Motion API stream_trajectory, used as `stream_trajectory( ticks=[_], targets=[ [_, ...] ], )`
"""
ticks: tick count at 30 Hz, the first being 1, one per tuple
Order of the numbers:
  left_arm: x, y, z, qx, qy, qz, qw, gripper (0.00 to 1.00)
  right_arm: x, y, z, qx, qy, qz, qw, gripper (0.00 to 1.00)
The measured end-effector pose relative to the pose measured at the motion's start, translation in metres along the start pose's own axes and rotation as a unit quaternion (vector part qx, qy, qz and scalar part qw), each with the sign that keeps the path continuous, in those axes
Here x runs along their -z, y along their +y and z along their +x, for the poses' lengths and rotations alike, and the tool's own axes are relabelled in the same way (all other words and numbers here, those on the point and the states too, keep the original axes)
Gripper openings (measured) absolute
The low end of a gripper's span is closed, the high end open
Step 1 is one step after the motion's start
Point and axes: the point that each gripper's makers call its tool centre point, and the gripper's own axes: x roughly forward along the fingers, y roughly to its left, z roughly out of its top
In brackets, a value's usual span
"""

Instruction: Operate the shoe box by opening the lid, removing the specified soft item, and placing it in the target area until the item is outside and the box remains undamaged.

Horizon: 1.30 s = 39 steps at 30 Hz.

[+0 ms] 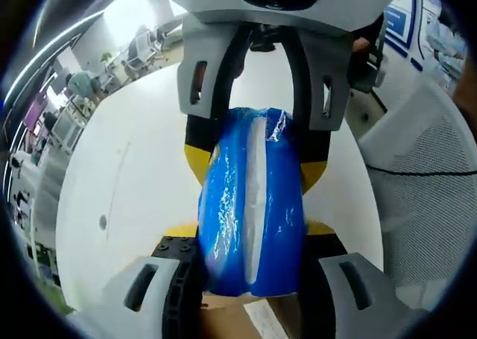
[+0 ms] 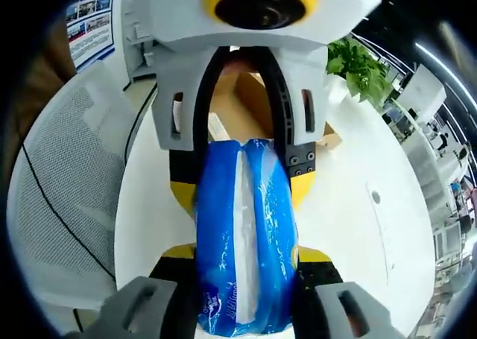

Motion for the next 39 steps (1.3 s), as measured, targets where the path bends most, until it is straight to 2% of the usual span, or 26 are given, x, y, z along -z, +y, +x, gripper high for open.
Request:
stream_trajectory(
  ticks=[15,39],
  targets=[
    [-0.042,0.001,0.038,0.010,-0.016,0.005,0.9998,0.47,0.052,-0.009,-0.019,-0.004,0.023,0.012,0.9997,0.44],
    [-0.079,0.007,0.086,0.022,-0.019,0.000,0.9996,0.47,0.112,-0.024,-0.028,-0.016,0.055,0.023,0.9981,0.44]
  ],
)
